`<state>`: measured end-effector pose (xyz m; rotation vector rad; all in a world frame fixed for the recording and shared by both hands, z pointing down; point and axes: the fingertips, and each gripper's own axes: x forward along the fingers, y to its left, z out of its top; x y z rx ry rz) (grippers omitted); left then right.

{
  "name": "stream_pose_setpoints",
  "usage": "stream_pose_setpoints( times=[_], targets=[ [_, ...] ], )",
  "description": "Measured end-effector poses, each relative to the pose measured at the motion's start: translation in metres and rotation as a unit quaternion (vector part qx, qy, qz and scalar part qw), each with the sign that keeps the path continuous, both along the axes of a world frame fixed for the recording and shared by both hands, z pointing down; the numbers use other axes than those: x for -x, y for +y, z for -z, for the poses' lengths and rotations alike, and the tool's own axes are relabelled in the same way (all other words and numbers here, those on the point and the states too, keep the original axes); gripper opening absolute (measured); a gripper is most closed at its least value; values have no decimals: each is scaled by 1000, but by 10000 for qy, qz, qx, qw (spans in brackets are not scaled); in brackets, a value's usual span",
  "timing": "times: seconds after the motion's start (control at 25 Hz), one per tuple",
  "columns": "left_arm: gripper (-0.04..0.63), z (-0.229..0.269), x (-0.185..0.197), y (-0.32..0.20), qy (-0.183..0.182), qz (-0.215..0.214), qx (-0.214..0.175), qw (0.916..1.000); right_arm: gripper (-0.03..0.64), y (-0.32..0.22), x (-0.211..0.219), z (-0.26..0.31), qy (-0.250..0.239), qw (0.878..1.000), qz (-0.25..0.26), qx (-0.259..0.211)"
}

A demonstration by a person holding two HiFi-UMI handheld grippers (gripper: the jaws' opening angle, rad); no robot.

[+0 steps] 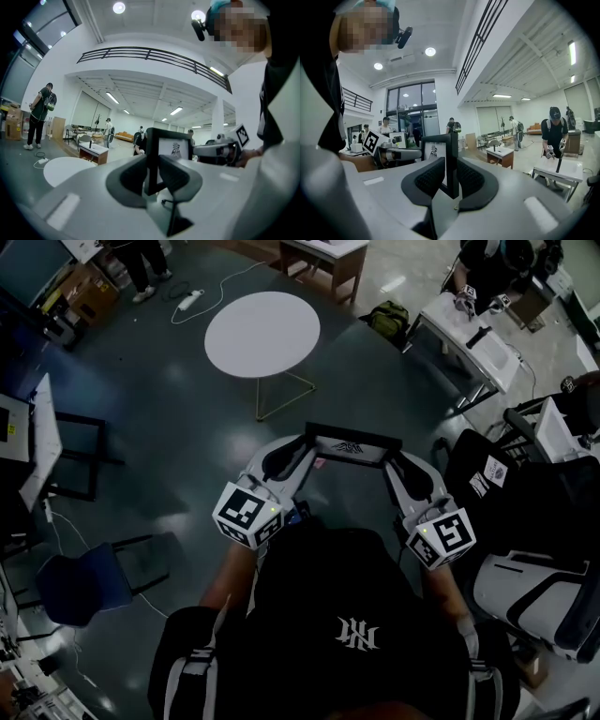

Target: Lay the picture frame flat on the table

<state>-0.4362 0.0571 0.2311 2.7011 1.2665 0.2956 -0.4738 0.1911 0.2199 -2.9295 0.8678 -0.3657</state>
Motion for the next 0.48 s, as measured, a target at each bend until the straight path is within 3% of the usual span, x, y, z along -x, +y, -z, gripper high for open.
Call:
stream_pose_setpoints(
  times=[0.48],
  targets=[
    [77, -26, -32, 39, -221, 57, -78, 9997, 55, 42, -45, -27, -264, 9995, 178, -7]
  ],
)
